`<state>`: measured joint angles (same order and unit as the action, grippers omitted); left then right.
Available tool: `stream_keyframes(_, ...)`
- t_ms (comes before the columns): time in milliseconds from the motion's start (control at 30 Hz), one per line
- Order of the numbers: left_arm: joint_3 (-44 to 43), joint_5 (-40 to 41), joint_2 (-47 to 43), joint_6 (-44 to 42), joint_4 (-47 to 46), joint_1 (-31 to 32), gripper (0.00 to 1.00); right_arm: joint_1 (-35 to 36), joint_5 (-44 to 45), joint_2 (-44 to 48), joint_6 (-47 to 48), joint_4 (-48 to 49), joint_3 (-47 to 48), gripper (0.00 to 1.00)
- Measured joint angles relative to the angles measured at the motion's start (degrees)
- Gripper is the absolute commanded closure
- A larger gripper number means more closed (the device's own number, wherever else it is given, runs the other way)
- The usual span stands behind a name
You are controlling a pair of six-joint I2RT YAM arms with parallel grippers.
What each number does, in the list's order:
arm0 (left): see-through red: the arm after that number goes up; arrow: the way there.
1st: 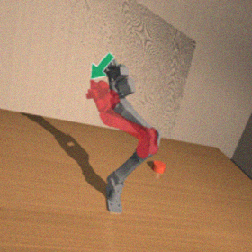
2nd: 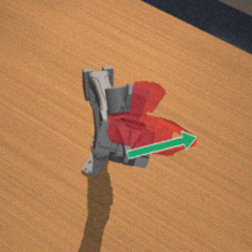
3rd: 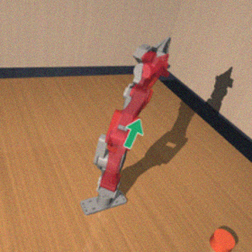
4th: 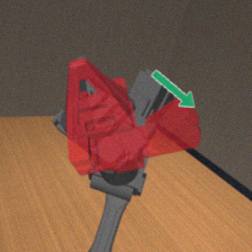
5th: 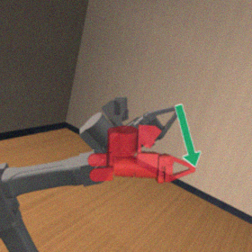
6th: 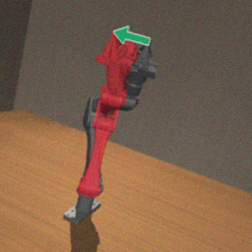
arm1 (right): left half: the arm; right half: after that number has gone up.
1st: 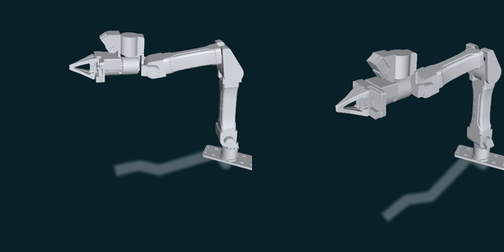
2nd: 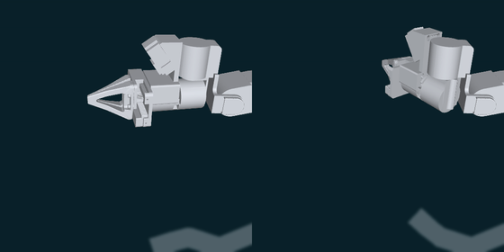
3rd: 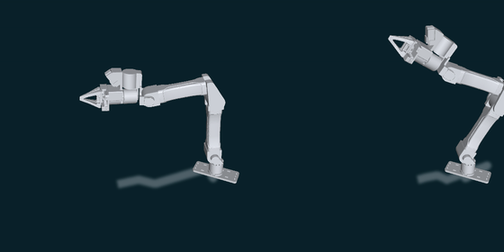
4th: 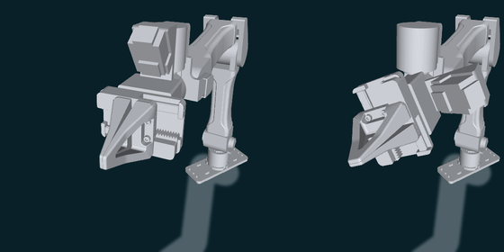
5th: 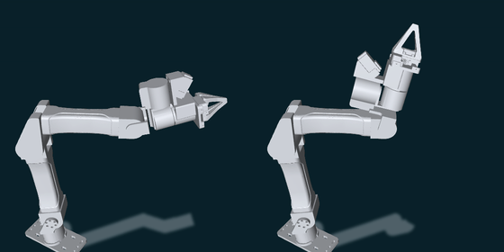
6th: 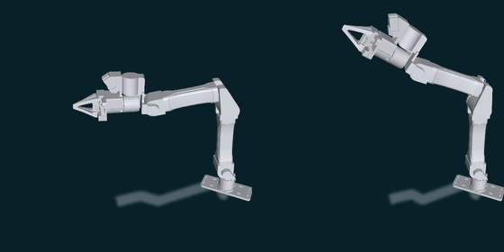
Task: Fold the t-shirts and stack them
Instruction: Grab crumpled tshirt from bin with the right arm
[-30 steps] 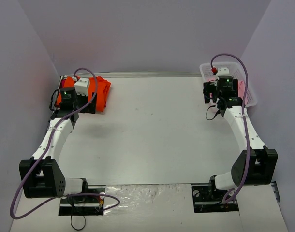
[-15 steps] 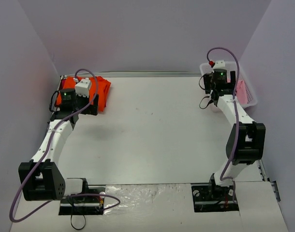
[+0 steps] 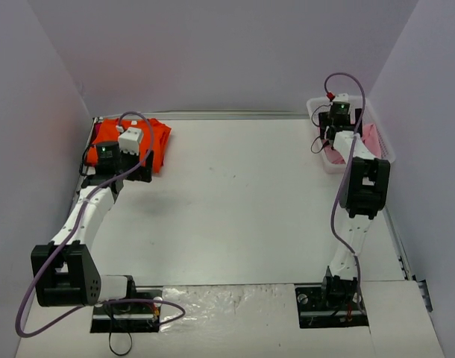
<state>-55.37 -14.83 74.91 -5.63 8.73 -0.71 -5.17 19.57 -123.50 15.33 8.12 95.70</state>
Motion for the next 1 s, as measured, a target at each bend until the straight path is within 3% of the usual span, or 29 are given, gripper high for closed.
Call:
stream_keyframes(67,0.0,0.0,0.0,-0.2,-0.2,0.0,0.06,-0.8,-2.6,-3.3,-0.5,-1.7,4.2,0.00)
stream_keyframes(167,0.0,0.1,0.1,-0.4,-0.3,0.0,0.06,-1.6,-6.6,-7.9,-1.6,-4.4,9.2,0.11)
stream_keyframes(233,0.0,0.2,0.3,-0.7,-0.3,0.0,0.06,-2.0,-8.7,-10.3,-1.9,-6.1,10.8,0.40)
stream_keyframes(267,0.0,0.3,0.5,-0.9,-0.2,0.0,0.06,-2.3,-9.5,-11.2,-2.2,-6.8,11.1,0.65)
stream_keyframes(300,0.0,0.3,0.5,-1.0,-0.2,0.0,0.06,-2.4,-10.0,-12.0,-2.2,-7.4,11.3,1.00)
stream_keyframes(533,0.0,0.2,0.5,-1.4,-0.2,0.0,0.05,-2.5,-10.6,-11.3,-2.9,-8.4,10.4,1.00)
stream_keyframes(667,0.0,-0.2,0.5,-1.6,-0.2,0.0,0.02,-2.2,-10.6,-6.1,-3.5,-9.7,5.5,1.00)
stream_keyframes(1000,0.0,-1.8,-0.3,-1.7,0.6,0.0,0.05,6.6,-8.7,21.1,-4.8,-13.0,1.8,1.00)
